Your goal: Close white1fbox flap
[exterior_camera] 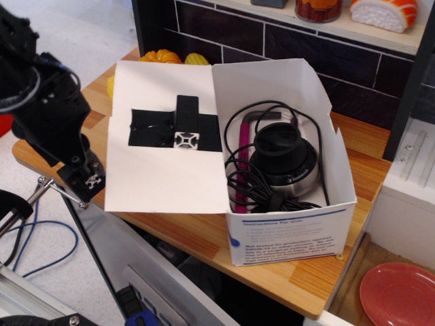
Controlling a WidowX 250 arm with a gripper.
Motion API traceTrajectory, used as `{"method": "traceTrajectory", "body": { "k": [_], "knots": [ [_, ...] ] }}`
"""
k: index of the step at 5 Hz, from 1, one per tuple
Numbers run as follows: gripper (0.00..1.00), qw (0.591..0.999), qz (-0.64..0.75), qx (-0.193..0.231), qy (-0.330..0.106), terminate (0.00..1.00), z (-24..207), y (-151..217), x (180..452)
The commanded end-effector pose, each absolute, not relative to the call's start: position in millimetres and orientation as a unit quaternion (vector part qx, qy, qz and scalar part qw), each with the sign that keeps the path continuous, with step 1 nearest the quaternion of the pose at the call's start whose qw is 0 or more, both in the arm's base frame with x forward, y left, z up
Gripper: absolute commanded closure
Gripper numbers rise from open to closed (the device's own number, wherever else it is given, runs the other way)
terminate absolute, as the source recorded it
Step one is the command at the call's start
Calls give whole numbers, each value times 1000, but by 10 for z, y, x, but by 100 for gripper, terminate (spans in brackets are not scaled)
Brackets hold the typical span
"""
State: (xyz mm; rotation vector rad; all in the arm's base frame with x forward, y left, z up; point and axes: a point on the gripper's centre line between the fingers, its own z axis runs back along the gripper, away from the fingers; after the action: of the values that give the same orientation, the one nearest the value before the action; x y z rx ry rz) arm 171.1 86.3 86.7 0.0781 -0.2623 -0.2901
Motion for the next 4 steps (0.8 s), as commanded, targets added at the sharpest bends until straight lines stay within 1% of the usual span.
{"method": "traceTrajectory", "body": {
  "k": [1, 2, 3, 4],
  "knots": [
    [0, 979, -156, 65, -116, 0, 1283, 765, 1874],
    [0, 976, -170, 99, -95, 0, 1510, 580, 1950],
    [0, 973, -183, 118, -83, 0, 1674, 347, 2133],
    [0, 971, -180, 136, -81, 0, 1713, 29, 2299]
  ]
}}
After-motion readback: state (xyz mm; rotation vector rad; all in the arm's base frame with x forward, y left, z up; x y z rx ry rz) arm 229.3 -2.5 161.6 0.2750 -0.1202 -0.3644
